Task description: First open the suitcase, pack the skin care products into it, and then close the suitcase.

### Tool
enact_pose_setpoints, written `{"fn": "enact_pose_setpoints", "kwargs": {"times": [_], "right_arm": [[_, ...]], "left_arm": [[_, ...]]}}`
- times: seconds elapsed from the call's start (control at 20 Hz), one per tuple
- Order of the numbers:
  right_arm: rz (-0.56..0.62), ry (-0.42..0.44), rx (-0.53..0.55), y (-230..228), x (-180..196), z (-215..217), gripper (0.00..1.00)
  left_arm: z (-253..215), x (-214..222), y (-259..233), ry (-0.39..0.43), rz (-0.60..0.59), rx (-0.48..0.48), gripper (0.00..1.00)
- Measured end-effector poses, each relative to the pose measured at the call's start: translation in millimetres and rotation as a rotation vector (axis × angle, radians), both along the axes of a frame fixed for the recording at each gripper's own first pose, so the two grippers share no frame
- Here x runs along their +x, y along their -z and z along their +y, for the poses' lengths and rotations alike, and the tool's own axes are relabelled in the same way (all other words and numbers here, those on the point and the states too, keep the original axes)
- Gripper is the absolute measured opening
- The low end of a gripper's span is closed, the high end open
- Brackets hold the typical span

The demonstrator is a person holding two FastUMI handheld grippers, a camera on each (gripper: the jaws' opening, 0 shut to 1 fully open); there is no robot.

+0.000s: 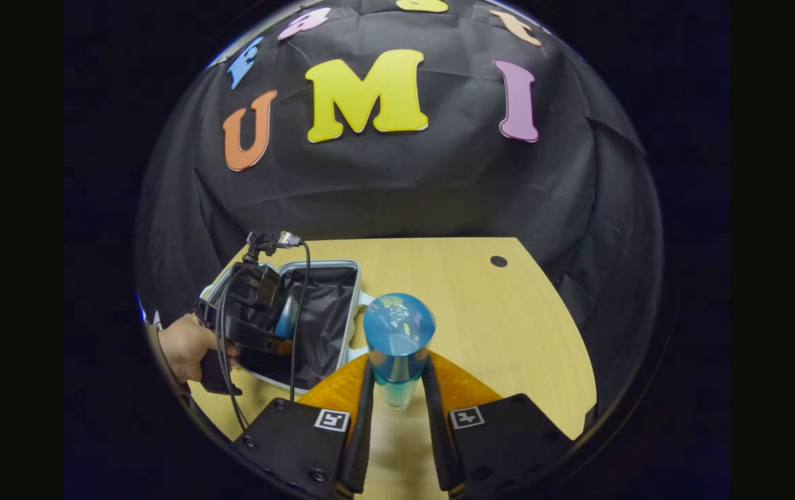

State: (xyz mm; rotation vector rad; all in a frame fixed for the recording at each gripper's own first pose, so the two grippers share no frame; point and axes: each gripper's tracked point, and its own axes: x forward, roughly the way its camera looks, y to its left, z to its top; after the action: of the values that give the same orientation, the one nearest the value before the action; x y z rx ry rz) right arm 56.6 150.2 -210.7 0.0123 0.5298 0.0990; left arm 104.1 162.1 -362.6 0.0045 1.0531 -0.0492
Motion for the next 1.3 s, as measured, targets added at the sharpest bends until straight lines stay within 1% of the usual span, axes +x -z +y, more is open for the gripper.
{"fn": "enact_pose_setpoints", "kwargs": {"times": [0.1,0.15,0.2,0.25,0.3,0.4,0.5,0.55,0.6,0.65,0.7,0.85,1.05,1.1,1.15,1.3], "right_arm": [[-0.015,0.009,-0.011,-3.2,2.4,-0.2,0.35],[-0.015,0.008,-0.010,-2.7,1.8,1.5,0.35],[-0.012,0.008,-0.008,-2.4,2.3,4.1,0.35],[-0.009,0.007,-0.011,-2.1,2.3,5.8,0.35],[-0.007,0.002,-0.014,-2.7,2.5,9.0,0.35],[-0.012,-0.018,-0.024,-4.7,6.1,20.3,0.35],[-0.017,-0.045,-0.033,-5.4,10.2,34.0,0.35],[-0.016,-0.062,-0.033,-3.9,13.4,43.6,0.35],[-0.009,-0.079,-0.030,-1.4,17.2,53.6,0.34],[0.004,-0.095,-0.026,2.9,21.0,63.1,0.37],[0.020,-0.105,-0.018,7.5,24.3,73.8,0.35],[0.065,-0.139,0.012,26.4,41.3,107.9,0.35],[0.144,-0.173,-0.001,64.9,57.9,142.2,0.35],[0.176,-0.176,-0.005,75.1,59.5,148.5,0.38],[0.205,-0.174,-0.002,84.3,60.5,154.2,0.35],[0.280,-0.148,-0.010,104.9,64.6,163.0,0.36]], "left_arm": [[0.2,0.4,0.2,-0.004,-0.006,-0.011,0.37],[-0.2,0.1,-0.2,-0.006,-0.011,-0.014,0.46],[-0.9,-1.4,-1.2,-0.012,-0.014,-0.018,0.41],[-1.1,-2.2,-3.3,-0.020,-0.024,-0.024,0.43],[-3.6,-1.9,-6.4,-0.024,-0.041,-0.035,0.51],[-8.3,-1.0,-19.6,-0.006,-0.112,-0.071,0.55],[-6.8,-4.6,-39.6,-0.002,-0.184,-0.085,1.00],[-2.1,-7.7,-51.9,0.002,-0.233,-0.082,1.00],[1.3,-10.5,-63.4,0.013,-0.282,-0.076,1.00],[6.5,-15.1,-74.8,0.024,-0.334,-0.062,1.00],[12.1,-20.5,-84.3,0.037,-0.387,-0.045,1.00],[31.9,-42.2,-113.0,0.073,-0.522,-0.003,1.00],[68.4,-70.8,-130.4,0.046,-0.625,0.020,1.00],[80.6,-79.2,-134.9,0.038,-0.645,0.039,1.00],[94.4,-86.6,-139.4,0.022,-0.669,0.051,1.00],[131.6,-106.3,-148.5,-0.053,-0.699,0.048,1.00]]}}
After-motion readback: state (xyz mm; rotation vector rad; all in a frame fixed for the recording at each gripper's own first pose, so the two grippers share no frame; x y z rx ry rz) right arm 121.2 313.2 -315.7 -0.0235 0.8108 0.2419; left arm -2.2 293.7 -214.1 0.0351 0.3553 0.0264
